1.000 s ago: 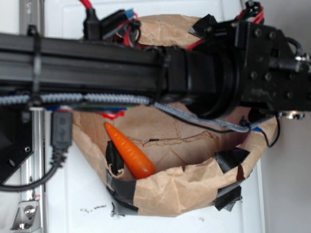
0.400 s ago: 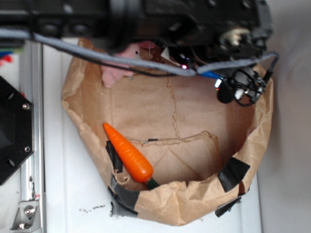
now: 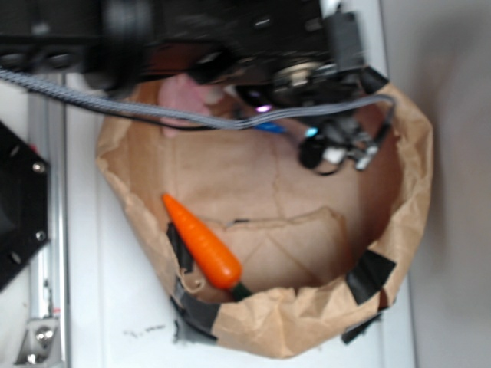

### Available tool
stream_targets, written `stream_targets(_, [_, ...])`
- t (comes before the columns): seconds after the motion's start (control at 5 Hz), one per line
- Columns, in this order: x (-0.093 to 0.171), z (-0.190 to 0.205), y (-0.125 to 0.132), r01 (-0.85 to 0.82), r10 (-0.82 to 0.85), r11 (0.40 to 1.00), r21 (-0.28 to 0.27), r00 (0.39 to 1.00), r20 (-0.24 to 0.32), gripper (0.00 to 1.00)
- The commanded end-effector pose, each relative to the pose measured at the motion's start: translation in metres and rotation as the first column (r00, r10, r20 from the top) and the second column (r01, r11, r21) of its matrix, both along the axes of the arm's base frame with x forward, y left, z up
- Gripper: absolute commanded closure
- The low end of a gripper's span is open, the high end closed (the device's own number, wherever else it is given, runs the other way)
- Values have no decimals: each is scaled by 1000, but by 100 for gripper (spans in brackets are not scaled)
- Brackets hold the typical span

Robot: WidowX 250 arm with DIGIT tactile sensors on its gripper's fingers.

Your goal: Grab the silver keys.

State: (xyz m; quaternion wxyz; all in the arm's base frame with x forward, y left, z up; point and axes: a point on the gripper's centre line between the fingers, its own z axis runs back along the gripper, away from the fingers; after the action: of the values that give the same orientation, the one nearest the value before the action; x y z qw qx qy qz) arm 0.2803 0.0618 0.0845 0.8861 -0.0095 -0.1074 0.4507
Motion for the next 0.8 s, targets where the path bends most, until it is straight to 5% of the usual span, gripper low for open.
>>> stream_targets(0.0, [-15, 5, 27, -159, 143, 983, 93, 977, 158, 0])
stream_targets(0.6, [-9, -9, 29, -243, 219, 963, 119, 959, 181, 0])
